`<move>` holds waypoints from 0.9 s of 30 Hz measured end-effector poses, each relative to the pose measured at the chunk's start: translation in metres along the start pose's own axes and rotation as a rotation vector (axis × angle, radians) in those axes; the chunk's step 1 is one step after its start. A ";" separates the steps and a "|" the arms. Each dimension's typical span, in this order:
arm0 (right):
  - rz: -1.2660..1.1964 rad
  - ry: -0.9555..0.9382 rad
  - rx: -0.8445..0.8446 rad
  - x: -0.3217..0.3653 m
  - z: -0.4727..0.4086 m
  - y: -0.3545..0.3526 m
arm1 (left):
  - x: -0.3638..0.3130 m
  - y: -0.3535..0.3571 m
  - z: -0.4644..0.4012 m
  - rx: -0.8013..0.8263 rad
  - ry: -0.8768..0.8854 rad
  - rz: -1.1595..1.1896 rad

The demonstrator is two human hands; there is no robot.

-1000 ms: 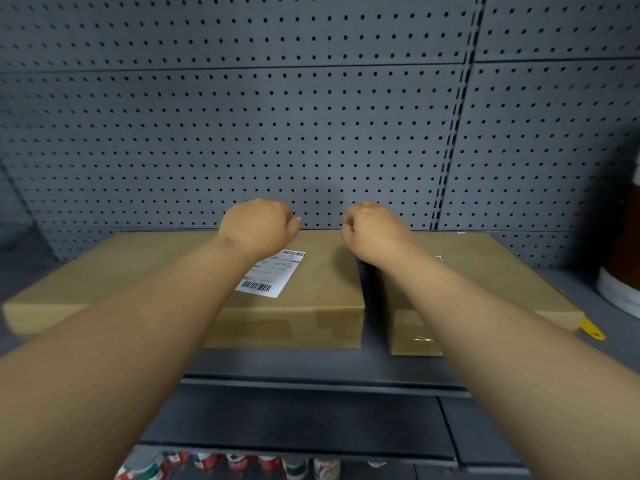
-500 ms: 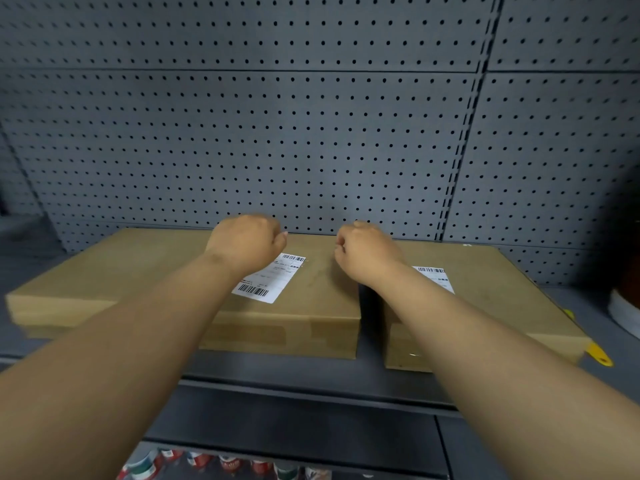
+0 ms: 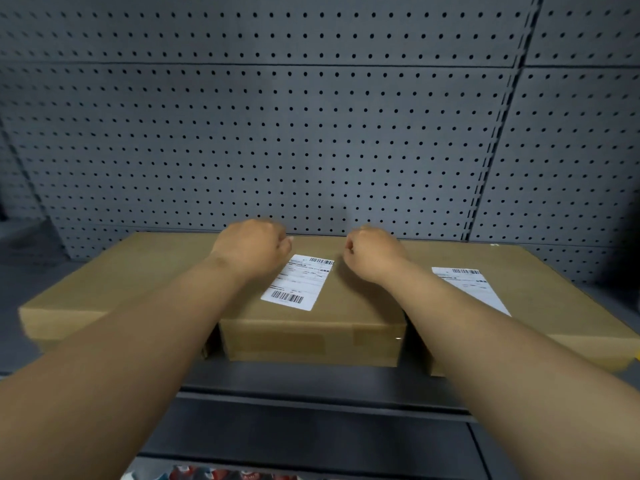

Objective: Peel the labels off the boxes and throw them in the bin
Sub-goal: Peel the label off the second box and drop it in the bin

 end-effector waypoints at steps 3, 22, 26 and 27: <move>-0.003 0.078 0.032 0.008 -0.007 0.008 | 0.015 0.008 -0.005 0.043 0.049 0.047; -0.231 0.555 0.077 0.021 -0.027 0.039 | 0.052 0.061 -0.003 0.202 0.396 0.211; -0.231 0.563 0.094 0.022 -0.029 0.039 | 0.052 0.063 -0.003 0.177 0.412 0.223; -0.219 0.560 0.101 0.022 -0.030 0.040 | 0.052 0.063 -0.003 0.171 0.416 0.229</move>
Point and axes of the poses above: each hand's wrist, its own z-axis away from the middle knuckle, its own y-axis out of the palm, x = y × z, the point moved 4 cm from there along -z, towards the middle knuckle, and after that the axes turned 4 degrees about x, right-handed, at the moved point
